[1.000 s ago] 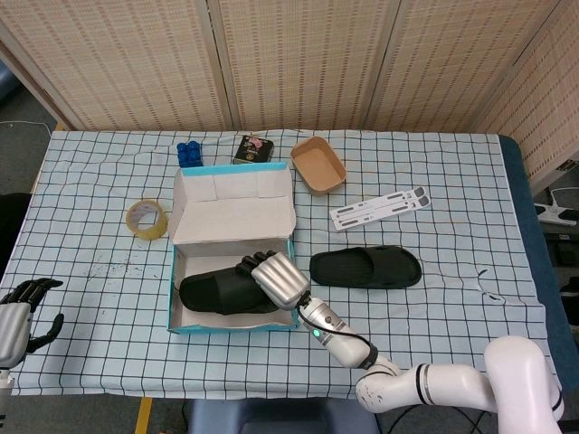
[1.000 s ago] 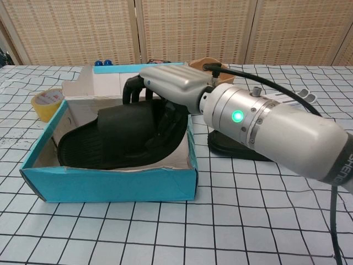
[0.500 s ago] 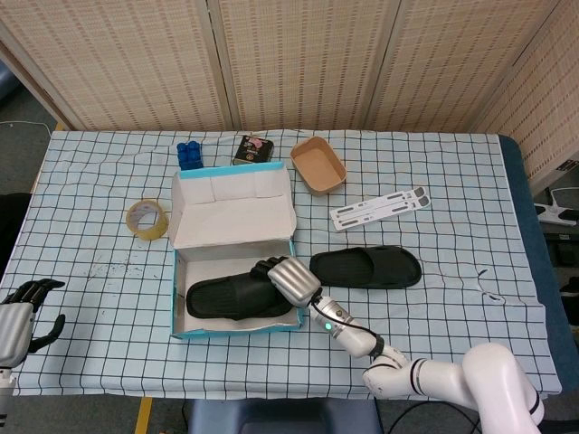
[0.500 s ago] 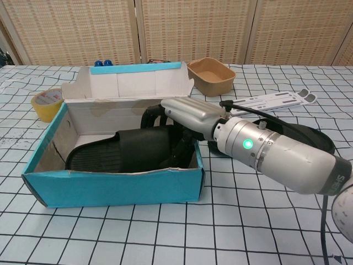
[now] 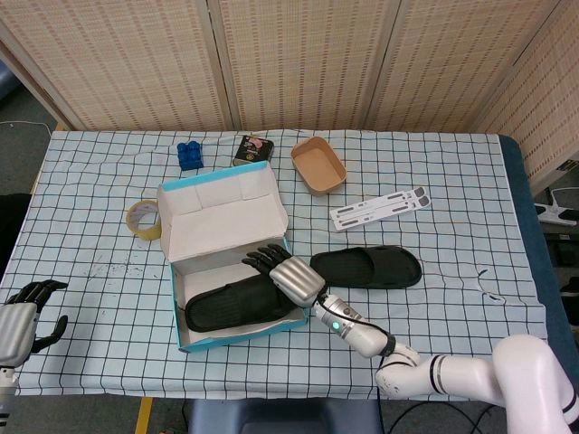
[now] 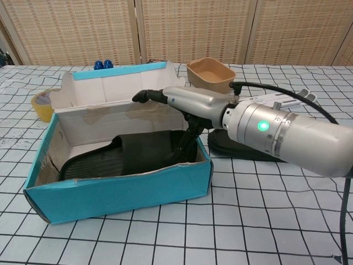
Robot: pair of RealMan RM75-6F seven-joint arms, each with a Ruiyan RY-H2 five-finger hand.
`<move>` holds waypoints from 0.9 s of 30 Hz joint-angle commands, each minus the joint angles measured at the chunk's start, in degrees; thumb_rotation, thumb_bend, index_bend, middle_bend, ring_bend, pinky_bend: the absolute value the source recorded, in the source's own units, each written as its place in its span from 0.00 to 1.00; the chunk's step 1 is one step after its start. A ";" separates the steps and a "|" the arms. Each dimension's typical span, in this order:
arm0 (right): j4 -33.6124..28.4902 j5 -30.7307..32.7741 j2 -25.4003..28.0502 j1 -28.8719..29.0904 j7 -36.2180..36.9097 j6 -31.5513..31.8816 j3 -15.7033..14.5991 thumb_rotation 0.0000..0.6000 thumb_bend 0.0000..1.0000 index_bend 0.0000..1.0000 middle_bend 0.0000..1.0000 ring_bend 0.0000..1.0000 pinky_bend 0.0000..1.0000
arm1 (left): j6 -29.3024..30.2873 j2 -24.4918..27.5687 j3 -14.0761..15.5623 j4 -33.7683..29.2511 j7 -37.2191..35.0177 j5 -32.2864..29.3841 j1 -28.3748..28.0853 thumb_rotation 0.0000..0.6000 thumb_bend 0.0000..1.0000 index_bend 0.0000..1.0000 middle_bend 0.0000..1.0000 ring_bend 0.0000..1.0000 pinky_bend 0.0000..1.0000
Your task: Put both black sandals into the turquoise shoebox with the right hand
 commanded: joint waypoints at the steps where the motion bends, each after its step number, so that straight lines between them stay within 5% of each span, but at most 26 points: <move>1: -5.81 0.58 4.49 -1.31 -2.27 1.84 0.75 1.00 0.04 0.08 0.04 0.00 0.00 | -0.18 0.06 -0.05 -0.14 0.02 -0.26 -0.05 1.00 0.40 0.25 0.23 0.19 0.35; 12: -19.83 12.56 18.63 -10.07 -25.05 11.96 -2.24 1.00 0.04 0.16 0.08 0.00 0.02 | 0.58 0.35 -0.15 -0.49 -0.28 -0.08 0.23 1.00 0.40 0.26 0.23 0.19 0.35; 19: -17.75 13.07 26.57 -13.41 -20.41 8.40 -6.41 1.00 0.04 0.18 0.10 0.00 0.02 | 0.02 0.13 -0.31 -0.48 0.33 -0.79 0.03 1.00 0.40 0.26 0.23 0.19 0.35; 27: -5.30 9.20 25.65 -12.77 -5.32 -1.65 -7.68 1.00 0.04 0.21 0.10 0.00 0.00 | -1.12 -0.09 -0.12 -0.72 1.60 -1.43 -0.33 1.00 0.40 0.26 0.23 0.19 0.35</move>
